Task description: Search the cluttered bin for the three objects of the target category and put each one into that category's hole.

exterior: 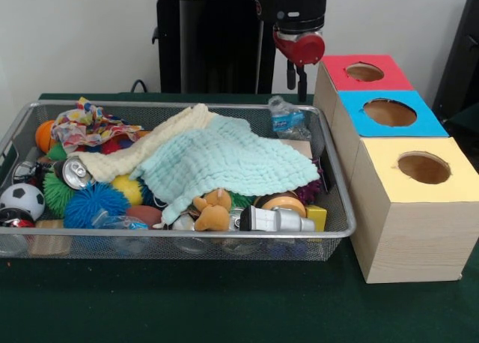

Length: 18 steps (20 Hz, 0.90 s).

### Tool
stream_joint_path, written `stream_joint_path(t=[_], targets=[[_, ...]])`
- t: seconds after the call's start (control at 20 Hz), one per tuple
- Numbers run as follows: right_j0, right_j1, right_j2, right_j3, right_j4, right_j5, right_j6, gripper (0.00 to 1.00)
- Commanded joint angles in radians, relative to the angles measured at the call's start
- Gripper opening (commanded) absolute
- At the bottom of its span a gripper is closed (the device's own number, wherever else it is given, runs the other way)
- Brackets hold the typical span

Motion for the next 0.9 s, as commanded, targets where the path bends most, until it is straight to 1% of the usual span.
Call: stream_joint_path(t=[0.05, 0.25, 0.65, 0.75, 0.9], targets=[[-0.015, 0.034, -0.044, -0.022, -0.039, 0.01, 0.056, 1.0], [0.006, 0.059, -0.063, -0.043, -0.062, -0.013, 0.085, 1.0], [-0.002, 0.058, -0.056, -0.048, -0.043, 0.001, 0.062, 1.0], [-0.01, 0.046, -0.043, -0.043, -0.027, 0.008, 0.051, 1.0], [-0.049, 0.016, 0.007, -0.032, 0.028, 0.049, -0.013, 1.0]])
